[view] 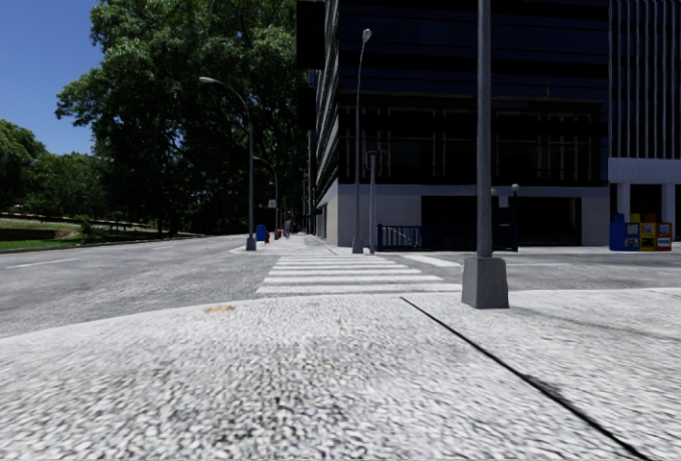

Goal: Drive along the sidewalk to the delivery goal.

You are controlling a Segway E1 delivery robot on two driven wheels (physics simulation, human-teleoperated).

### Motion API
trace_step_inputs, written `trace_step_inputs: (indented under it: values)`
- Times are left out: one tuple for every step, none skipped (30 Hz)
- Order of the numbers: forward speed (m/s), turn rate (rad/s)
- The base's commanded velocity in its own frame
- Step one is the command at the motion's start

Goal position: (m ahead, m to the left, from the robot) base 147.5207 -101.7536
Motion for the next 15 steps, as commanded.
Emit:
trace_step_inputs:
  values:
    - [2.00,0.00]
    - [2.00,0.00]
    - [2.00,0.00]
    - [2.00,0.00]
    - [2.00,0.00]
    - [2.00,0.00]
    - [2.00,0.00]
    - [2.00,0.00]
    - [2.00,0.00]
    - [2.00,0.00]
    - [2.00,0.00]
    - [2.00,0.00]
    - [2.00,0.00]
    - [2.00,0.00]
    - [2.00,0.00]
